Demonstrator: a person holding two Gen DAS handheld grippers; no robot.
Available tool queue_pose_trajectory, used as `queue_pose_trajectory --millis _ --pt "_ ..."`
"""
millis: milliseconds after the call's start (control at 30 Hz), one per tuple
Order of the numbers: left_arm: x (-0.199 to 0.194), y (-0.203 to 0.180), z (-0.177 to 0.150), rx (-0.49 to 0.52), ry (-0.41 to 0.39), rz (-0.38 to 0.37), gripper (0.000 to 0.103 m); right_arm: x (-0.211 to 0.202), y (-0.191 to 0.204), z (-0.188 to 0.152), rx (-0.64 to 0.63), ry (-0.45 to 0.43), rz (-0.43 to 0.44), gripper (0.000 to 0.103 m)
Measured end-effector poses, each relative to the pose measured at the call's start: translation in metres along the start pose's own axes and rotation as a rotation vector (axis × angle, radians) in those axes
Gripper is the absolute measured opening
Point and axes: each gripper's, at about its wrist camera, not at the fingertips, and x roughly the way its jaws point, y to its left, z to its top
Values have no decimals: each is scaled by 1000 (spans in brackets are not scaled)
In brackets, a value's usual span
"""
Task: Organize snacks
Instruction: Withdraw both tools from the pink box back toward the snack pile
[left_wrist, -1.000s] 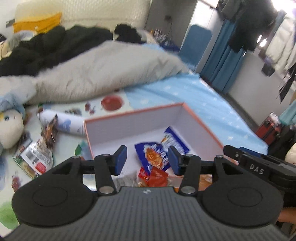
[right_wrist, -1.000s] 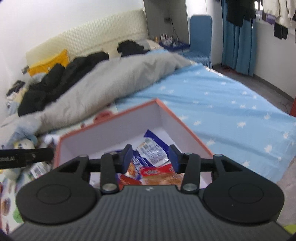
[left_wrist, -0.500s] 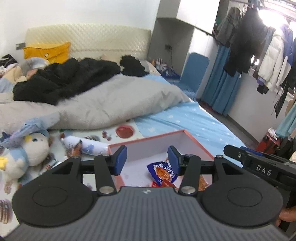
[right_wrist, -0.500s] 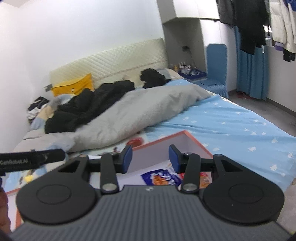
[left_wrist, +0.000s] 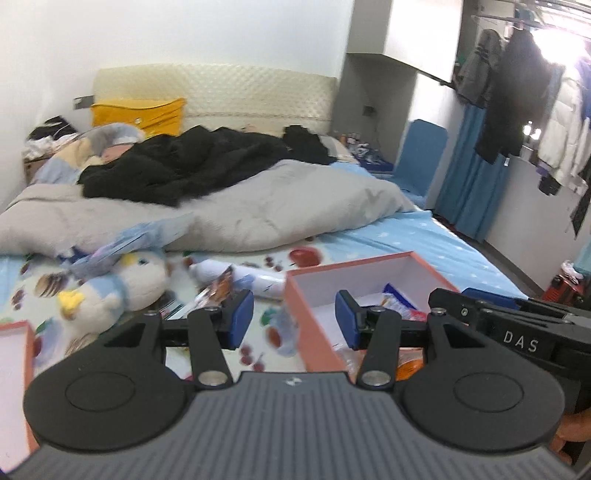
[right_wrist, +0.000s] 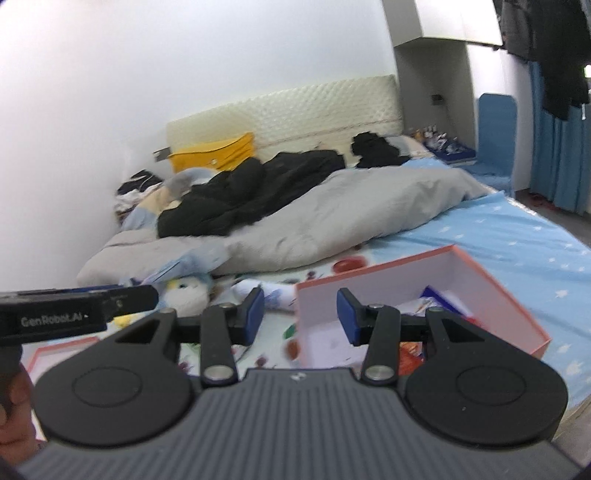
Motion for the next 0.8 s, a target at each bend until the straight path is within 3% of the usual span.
queue_pose_trajectory --millis 300,800 --pt "-23 39 -41 -31 6 72 55 3 41 -33 -62 65 62 46" --pt "-24 65 -108 -91 63 113 55 7 67 -97 -94 166 126 46"
